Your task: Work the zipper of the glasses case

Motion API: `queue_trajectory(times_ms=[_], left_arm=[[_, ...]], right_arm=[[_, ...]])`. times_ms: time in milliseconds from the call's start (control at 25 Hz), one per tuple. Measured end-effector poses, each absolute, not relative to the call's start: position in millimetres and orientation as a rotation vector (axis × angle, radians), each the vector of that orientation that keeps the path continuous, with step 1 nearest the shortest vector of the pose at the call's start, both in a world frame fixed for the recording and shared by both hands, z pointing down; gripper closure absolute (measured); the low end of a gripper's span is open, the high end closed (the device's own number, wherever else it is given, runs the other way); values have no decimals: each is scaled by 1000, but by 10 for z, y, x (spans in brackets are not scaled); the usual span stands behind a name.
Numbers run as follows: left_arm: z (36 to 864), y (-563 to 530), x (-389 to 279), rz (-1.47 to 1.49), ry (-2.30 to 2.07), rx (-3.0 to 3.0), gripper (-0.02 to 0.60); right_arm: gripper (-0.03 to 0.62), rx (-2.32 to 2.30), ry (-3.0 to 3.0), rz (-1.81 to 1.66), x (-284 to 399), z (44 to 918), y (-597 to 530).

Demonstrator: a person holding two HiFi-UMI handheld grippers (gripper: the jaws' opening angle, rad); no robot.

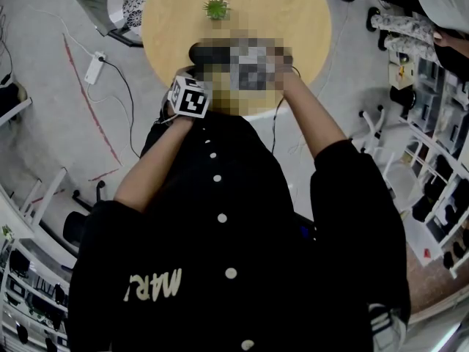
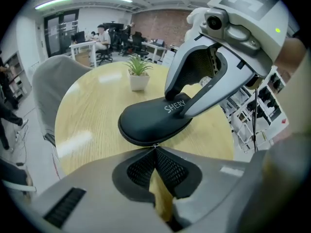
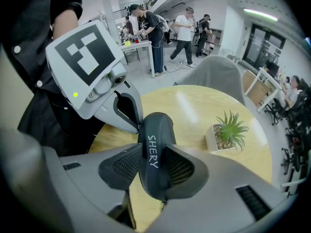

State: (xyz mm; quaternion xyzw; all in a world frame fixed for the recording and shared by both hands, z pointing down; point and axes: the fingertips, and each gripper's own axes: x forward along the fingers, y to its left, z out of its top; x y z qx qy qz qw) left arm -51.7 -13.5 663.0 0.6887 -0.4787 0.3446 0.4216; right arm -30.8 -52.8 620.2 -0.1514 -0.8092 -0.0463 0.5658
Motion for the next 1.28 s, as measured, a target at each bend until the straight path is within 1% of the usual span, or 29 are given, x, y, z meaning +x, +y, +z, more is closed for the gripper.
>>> queue_trajectory(times_ms=[280, 560, 1000, 1280], left_arm=[[6599, -106, -552, 980, -1123, 1821, 578], [6597, -65, -732, 1080, -1056, 1843, 578], [6583, -208, -1028, 1428, -902, 2017, 577], [6537, -346, -1059, 1667, -724, 2176, 577]], right_arm=[[441, -331, -1906, -102, -303, 6185, -514], [441, -296, -1920, -121, -298, 6170, -502], [440, -285, -1907, -138, -301, 6152, -497], [439, -286, -1905, -158, -287, 6143, -494]])
